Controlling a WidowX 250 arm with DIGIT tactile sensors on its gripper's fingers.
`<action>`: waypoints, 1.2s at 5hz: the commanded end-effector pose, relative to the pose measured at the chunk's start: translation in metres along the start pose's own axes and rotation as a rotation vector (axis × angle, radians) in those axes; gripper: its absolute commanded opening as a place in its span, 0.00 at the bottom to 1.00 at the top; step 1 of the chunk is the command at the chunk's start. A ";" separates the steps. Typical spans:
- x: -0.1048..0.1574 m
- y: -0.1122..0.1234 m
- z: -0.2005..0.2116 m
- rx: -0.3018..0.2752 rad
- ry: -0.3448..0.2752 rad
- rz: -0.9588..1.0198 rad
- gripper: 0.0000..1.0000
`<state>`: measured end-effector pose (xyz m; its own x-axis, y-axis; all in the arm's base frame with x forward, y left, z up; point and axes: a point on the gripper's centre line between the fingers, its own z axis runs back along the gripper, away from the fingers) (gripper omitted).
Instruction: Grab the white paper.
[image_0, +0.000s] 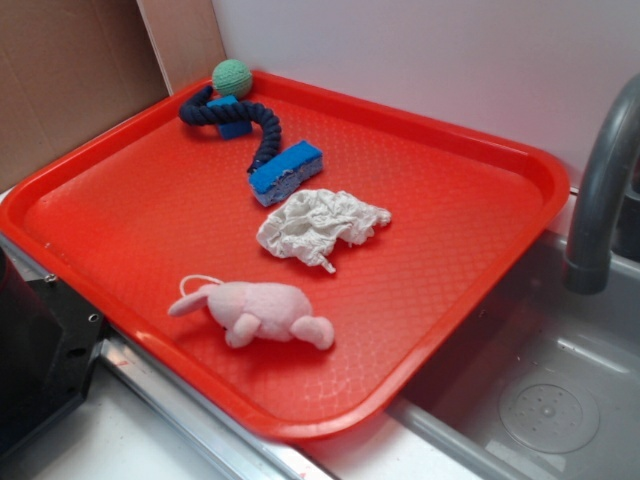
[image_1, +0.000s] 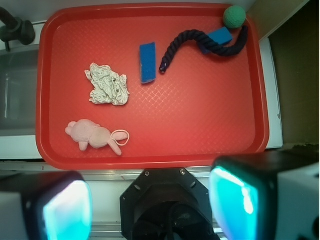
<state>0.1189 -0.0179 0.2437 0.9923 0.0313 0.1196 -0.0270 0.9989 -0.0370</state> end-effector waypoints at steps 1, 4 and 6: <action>0.000 0.000 0.000 0.000 0.000 0.000 1.00; 0.072 -0.078 -0.142 -0.010 0.035 -0.299 1.00; 0.104 -0.064 -0.199 -0.009 0.037 -0.625 1.00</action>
<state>0.2424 -0.0800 0.0495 0.8254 -0.5636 0.0337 0.5638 0.8259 0.0049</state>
